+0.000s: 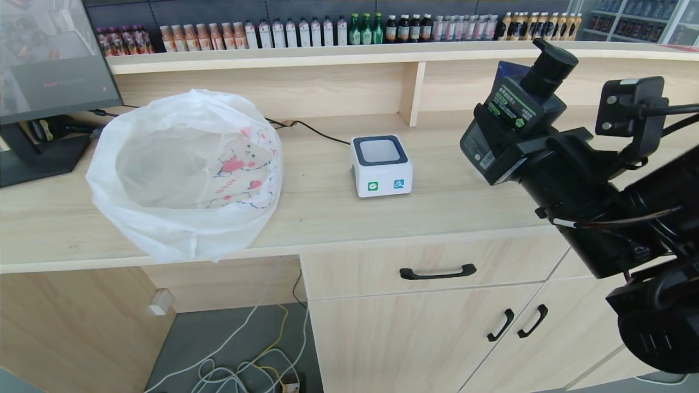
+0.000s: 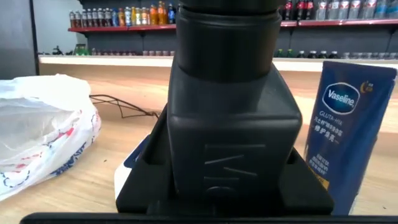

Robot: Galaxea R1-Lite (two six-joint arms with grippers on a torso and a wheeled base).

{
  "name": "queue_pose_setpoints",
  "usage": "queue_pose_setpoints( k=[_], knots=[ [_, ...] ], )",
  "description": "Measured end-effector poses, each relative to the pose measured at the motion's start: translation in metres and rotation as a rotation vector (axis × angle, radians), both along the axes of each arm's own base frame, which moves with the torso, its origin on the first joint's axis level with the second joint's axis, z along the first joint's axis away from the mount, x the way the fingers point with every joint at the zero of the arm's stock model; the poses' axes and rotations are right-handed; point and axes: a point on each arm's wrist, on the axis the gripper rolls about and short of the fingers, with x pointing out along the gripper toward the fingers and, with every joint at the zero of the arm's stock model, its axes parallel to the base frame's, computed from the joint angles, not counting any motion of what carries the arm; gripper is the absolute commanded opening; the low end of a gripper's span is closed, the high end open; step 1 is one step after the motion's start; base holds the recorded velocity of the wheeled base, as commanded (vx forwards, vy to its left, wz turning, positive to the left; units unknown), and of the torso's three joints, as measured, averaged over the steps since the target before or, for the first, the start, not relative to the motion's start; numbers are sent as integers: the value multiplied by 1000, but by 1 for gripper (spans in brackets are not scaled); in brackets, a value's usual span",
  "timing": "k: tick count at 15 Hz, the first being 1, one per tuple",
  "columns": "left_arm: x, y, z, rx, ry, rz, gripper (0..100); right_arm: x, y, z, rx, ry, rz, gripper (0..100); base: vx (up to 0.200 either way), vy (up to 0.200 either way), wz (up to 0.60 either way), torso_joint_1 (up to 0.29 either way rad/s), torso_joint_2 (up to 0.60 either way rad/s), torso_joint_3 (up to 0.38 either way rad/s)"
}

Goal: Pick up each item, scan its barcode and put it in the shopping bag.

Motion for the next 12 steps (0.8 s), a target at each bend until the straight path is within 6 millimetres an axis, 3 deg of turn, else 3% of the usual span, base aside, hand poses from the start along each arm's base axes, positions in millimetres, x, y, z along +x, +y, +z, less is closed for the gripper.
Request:
queue_pose_setpoints(
  k=[4,12],
  knots=[
    [0,0,0,-9,0,1,100,7,-5,14,47,-41,-16,0,0,0,0,0,0,0],
    [0,0,0,-9,0,0,100,25,-26,27,83,-94,-91,0,0,200,0,1,3,1]
  ],
)
